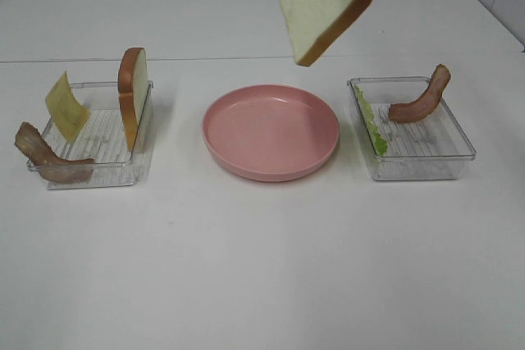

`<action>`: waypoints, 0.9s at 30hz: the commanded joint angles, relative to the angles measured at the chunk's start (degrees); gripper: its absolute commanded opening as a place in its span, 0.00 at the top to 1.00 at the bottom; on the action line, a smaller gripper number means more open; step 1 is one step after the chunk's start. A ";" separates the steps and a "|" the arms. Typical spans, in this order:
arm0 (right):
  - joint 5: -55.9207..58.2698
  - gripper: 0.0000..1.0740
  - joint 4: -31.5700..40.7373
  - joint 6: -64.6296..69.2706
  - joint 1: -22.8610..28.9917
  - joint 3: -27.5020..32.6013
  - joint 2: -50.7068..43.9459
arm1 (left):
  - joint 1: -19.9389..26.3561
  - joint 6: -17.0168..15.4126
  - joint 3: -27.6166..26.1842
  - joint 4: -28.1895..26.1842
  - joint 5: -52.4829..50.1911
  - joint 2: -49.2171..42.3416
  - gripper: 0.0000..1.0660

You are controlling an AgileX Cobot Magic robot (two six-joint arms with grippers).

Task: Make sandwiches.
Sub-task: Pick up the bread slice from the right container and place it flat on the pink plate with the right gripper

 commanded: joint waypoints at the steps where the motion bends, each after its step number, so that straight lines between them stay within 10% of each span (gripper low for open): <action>1: -2.81 1.00 1.89 0.86 3.55 -0.46 1.95 | 0.11 0.00 0.17 -0.40 -0.29 -0.46 0.05; 27: -18.68 1.00 0.63 0.86 8.54 -0.46 23.32 | 0.11 0.00 0.17 -0.40 -0.29 -0.46 0.05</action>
